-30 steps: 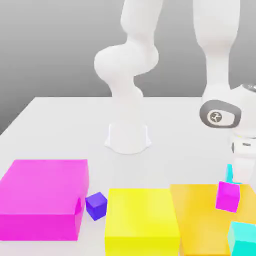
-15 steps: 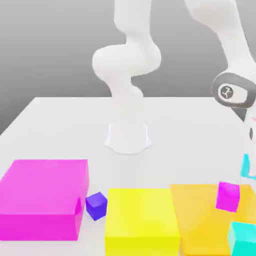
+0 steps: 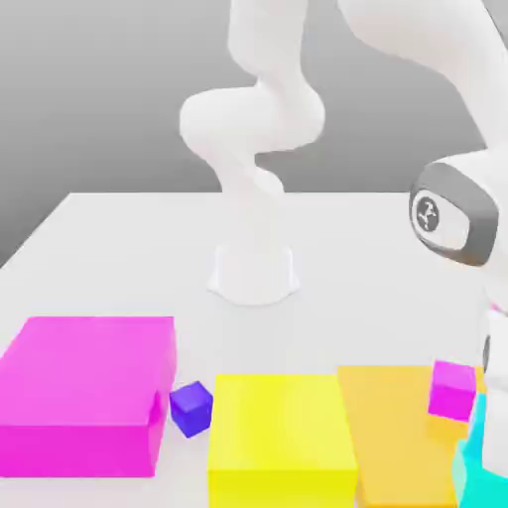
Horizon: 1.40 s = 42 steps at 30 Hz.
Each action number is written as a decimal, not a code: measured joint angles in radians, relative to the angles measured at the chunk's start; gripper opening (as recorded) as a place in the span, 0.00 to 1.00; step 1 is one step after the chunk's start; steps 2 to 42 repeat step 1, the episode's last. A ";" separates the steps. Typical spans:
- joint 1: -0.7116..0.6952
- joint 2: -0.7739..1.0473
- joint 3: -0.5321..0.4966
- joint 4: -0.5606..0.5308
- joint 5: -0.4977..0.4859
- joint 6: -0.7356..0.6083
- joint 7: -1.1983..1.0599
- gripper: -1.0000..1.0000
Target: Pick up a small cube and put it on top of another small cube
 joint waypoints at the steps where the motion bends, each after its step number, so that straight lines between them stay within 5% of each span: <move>1: 0.000 0.000 0.000 0.000 0.000 0.000 0.000 1.00; 42: 0.000 0.000 0.000 0.000 0.000 0.000 0.000 1.00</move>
